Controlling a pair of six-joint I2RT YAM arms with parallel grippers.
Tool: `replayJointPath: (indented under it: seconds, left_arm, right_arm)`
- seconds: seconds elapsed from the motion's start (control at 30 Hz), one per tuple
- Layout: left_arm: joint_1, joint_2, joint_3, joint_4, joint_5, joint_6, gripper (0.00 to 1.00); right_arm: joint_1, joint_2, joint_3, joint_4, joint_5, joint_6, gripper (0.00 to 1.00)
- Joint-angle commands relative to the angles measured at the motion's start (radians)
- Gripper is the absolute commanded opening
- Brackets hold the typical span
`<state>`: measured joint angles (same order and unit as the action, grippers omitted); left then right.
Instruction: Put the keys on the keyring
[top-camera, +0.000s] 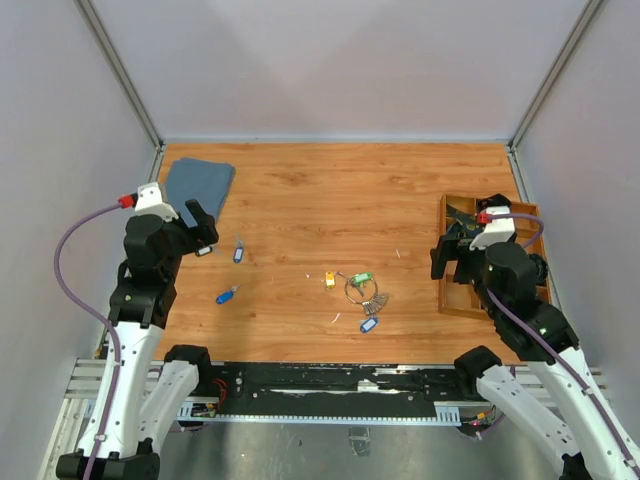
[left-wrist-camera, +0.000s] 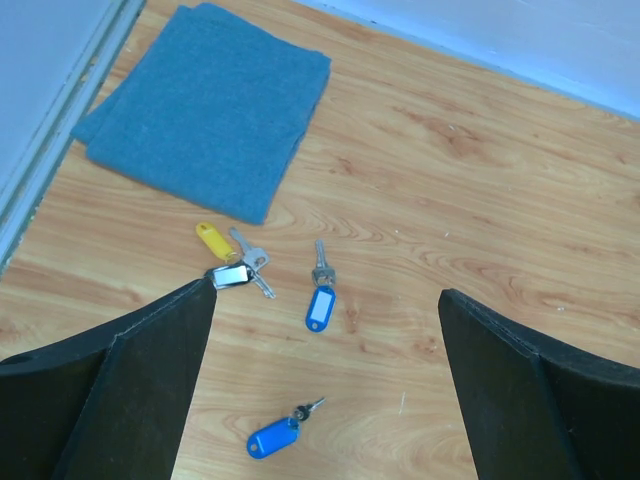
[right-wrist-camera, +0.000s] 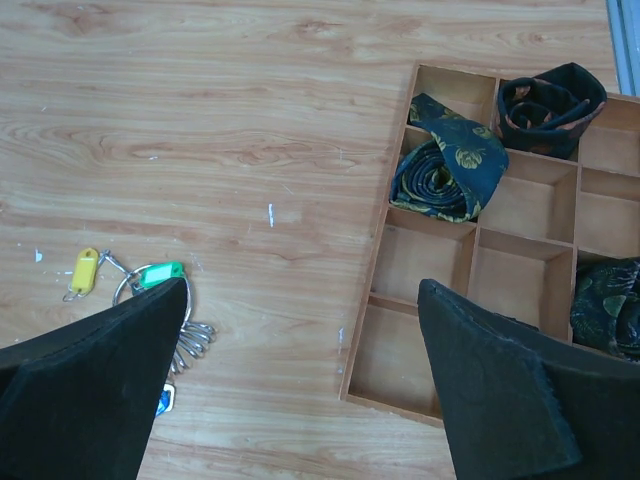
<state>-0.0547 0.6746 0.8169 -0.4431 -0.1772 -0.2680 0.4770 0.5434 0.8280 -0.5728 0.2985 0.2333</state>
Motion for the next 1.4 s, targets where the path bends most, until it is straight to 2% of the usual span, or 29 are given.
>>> replayJointPath:
  seconds: [0.0, 0.13, 0.47, 0.57, 0.73, 0.87, 0.93, 1.07, 1.2, 1.37]
  left_arm:
    - [0.0, 0.015, -0.01, 0.045, 0.088, 0.021, 1.0]
    - [-0.032, 0.01, -0.041, 0.067, 0.168, 0.012, 1.0]
    - [-0.071, -0.003, -0.064, 0.064, 0.175, 0.007, 1.0]
    - [-0.15, 0.0, -0.057, 0.062, 0.145, 0.018, 0.99]
    - [-0.353, -0.02, -0.05, 0.043, 0.047, 0.058, 1.0]
    - [-0.385, -0.038, -0.05, 0.031, 0.078, 0.059, 1.0]
    - [-0.386, -0.023, -0.03, 0.013, 0.063, 0.05, 1.0]
    - [-0.386, -0.017, -0.017, 0.021, 0.01, -0.021, 1.0]
    - [-0.386, -0.042, -0.063, 0.078, 0.011, -0.087, 1.0]
    - [-0.386, -0.033, -0.084, 0.079, 0.019, -0.093, 1.0]
  right_arm:
    - [-0.009, 0.001, -0.012, 0.023, 0.055, -0.01, 0.98]
    - [-0.009, 0.015, -0.009, 0.021, 0.063, -0.018, 0.99]
    - [-0.009, 0.046, 0.001, 0.006, 0.062, -0.043, 0.99]
    - [-0.009, 0.059, 0.0, -0.007, 0.053, -0.04, 0.99]
    - [-0.008, 0.115, 0.006, -0.044, -0.006, -0.025, 0.99]
    - [-0.009, 0.213, 0.008, -0.054, -0.141, 0.002, 1.0]
    - [-0.009, 0.285, 0.007, -0.053, -0.222, 0.016, 0.92]
    - [-0.008, 0.415, 0.008, -0.031, -0.334, 0.063, 0.68]
    - [0.004, 0.53, -0.019, 0.063, -0.436, 0.106, 0.62]
    - [0.051, 0.721, 0.026, 0.104, -0.427, 0.1, 0.55]
